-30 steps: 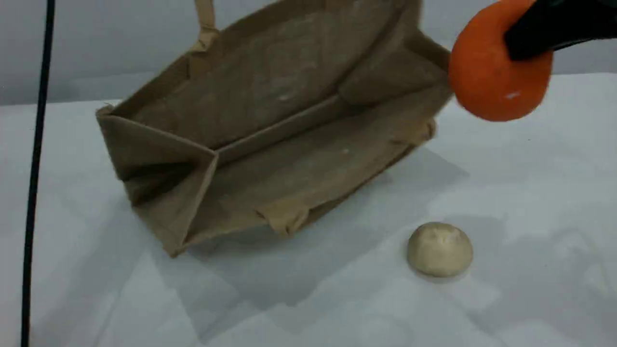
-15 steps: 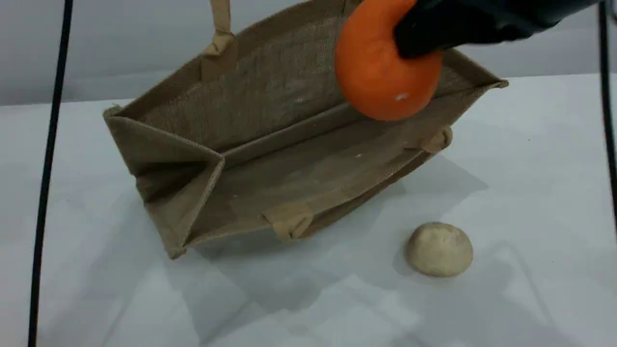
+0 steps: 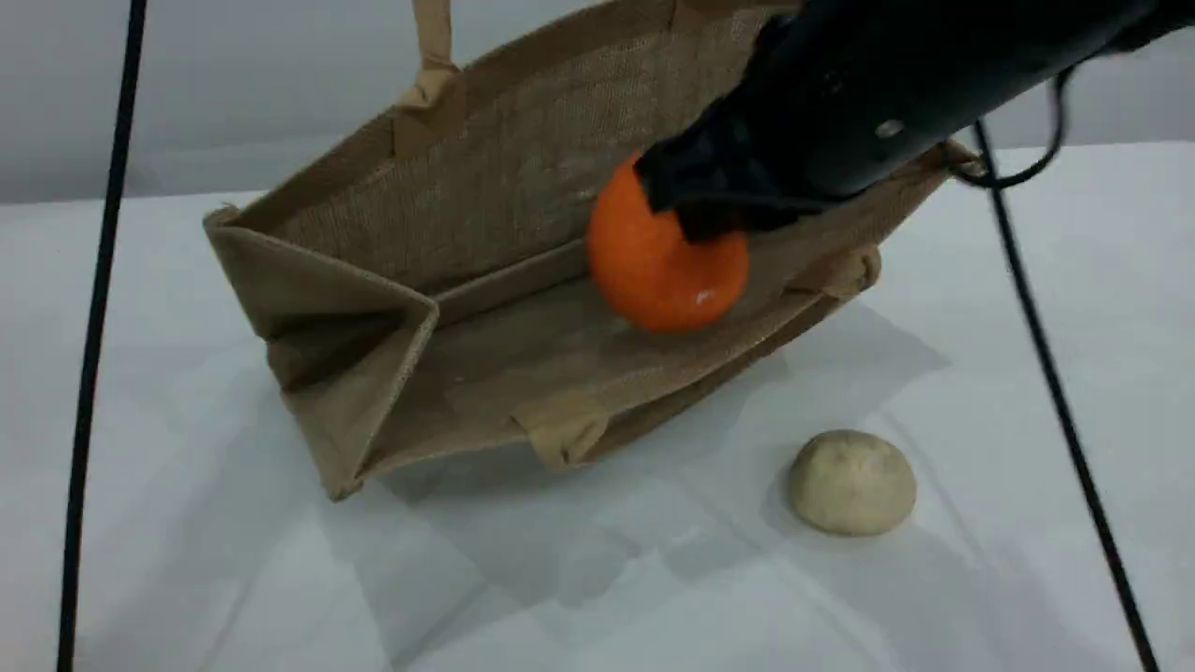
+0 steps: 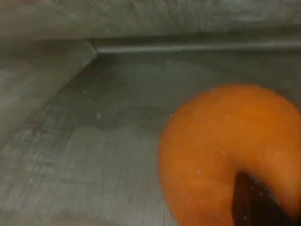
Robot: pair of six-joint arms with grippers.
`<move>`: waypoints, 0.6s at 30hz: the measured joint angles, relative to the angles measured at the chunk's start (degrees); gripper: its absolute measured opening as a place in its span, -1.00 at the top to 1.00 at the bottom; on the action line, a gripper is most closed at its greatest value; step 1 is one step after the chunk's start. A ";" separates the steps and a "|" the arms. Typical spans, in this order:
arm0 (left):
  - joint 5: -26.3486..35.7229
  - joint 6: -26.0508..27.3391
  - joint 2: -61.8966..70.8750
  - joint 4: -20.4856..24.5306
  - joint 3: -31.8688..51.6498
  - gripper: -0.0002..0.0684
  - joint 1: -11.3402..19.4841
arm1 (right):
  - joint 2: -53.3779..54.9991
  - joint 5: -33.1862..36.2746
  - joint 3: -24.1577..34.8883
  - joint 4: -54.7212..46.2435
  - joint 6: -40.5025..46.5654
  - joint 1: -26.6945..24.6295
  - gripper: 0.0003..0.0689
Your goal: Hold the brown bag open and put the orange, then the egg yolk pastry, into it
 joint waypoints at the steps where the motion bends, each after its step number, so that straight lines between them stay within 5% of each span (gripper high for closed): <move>1: 0.00 0.00 0.00 0.00 0.00 0.71 0.00 | 1.51 0.00 -0.94 0.00 0.00 0.00 0.96; 13: 0.00 0.00 0.00 0.00 0.00 0.71 0.00 | 10.54 -1.62 -9.28 0.00 -1.16 0.04 0.92; 18: 0.00 0.00 0.00 0.00 0.00 0.71 0.00 | 10.59 -1.62 -10.95 0.01 -1.22 0.04 0.71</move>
